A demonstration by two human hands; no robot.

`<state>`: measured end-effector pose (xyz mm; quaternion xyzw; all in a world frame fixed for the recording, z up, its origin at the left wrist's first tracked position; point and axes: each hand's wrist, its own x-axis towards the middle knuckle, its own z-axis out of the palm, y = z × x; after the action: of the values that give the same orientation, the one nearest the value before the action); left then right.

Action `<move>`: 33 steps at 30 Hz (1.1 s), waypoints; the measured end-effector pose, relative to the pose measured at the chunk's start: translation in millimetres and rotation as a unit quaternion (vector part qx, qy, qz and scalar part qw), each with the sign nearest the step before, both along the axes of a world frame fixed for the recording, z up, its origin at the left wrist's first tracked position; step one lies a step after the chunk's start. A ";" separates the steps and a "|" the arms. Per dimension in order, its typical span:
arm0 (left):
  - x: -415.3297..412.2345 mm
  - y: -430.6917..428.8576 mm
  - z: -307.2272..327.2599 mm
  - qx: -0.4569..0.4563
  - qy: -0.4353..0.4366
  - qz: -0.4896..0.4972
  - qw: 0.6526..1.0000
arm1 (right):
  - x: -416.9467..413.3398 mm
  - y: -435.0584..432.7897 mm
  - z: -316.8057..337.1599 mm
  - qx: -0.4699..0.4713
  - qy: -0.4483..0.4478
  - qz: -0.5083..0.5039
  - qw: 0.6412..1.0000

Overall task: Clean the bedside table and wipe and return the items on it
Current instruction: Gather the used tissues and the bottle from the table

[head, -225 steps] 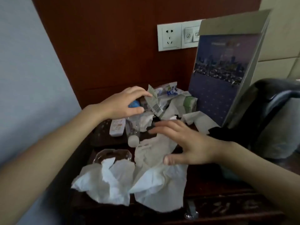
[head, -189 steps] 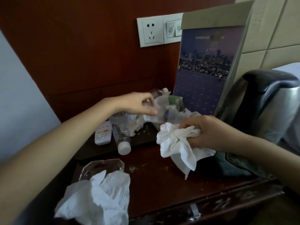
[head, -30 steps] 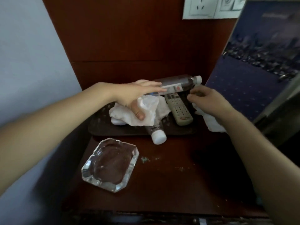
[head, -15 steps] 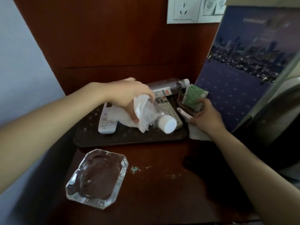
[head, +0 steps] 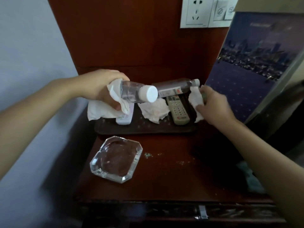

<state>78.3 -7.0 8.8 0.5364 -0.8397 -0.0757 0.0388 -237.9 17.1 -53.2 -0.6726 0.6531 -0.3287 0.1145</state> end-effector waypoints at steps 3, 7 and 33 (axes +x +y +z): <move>4.9 14.4 1.4 0.024 0.063 0.022 0.997 | 31.4 -3.0 21.2 -0.052 -0.045 0.090 0.994; 2.7 23.4 2.6 0.046 0.129 0.044 0.990 | 79.1 -27.8 -2.0 0.096 0.026 0.253 0.962; 23.1 -7.4 -10.4 0.118 0.176 0.078 0.974 | 65.1 -140.2 2.9 0.020 0.129 0.250 0.960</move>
<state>101.4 -14.4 -1.6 0.5790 -0.7605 -0.2641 0.1288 -172.9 -123.0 -50.2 -0.8484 0.4802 -0.1871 0.1213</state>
